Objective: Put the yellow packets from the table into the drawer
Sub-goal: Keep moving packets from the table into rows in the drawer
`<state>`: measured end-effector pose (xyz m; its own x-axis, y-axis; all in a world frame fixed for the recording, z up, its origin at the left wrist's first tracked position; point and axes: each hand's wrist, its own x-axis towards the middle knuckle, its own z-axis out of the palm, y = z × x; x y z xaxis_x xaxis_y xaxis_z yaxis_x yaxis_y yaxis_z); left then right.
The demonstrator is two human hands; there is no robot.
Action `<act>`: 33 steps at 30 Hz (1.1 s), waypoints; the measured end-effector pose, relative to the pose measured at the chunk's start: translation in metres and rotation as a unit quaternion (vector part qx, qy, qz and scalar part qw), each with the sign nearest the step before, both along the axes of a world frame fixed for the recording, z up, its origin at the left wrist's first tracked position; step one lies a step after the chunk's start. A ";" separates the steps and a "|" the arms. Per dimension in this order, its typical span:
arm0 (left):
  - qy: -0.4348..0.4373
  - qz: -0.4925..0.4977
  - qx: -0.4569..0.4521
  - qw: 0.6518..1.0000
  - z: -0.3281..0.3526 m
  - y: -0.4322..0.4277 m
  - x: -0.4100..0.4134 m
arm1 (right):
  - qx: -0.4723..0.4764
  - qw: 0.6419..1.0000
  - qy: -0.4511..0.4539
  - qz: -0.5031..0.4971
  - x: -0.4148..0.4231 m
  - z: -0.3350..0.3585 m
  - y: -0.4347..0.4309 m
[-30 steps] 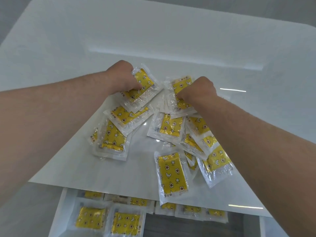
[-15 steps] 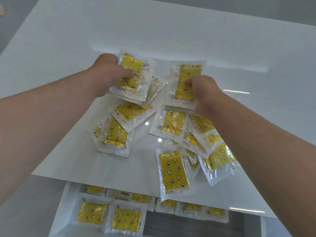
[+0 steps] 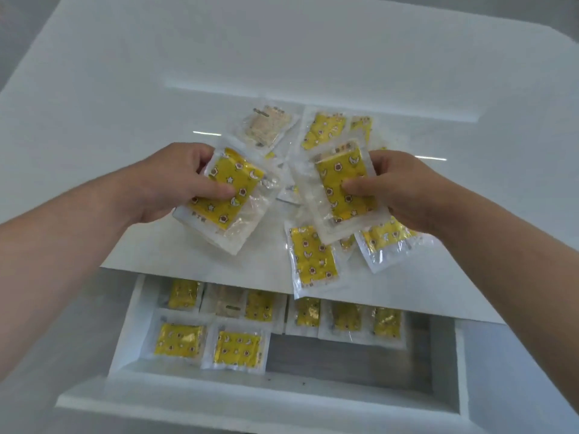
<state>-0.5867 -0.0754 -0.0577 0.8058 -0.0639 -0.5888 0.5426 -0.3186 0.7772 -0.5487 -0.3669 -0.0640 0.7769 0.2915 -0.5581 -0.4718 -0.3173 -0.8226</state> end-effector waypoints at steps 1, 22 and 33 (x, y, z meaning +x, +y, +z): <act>0.008 -0.033 0.011 0.999 0.002 -0.002 -0.011 | -0.008 1.000 0.005 0.016 -0.012 0.003 -0.007; 0.043 -0.418 0.259 0.870 -0.121 -0.106 -0.128 | -0.365 0.809 -0.061 0.456 -0.168 -0.113 -0.059; 0.069 -0.499 0.292 0.813 -0.188 -0.153 -0.135 | -0.343 0.830 -0.035 0.439 -0.186 -0.177 -0.070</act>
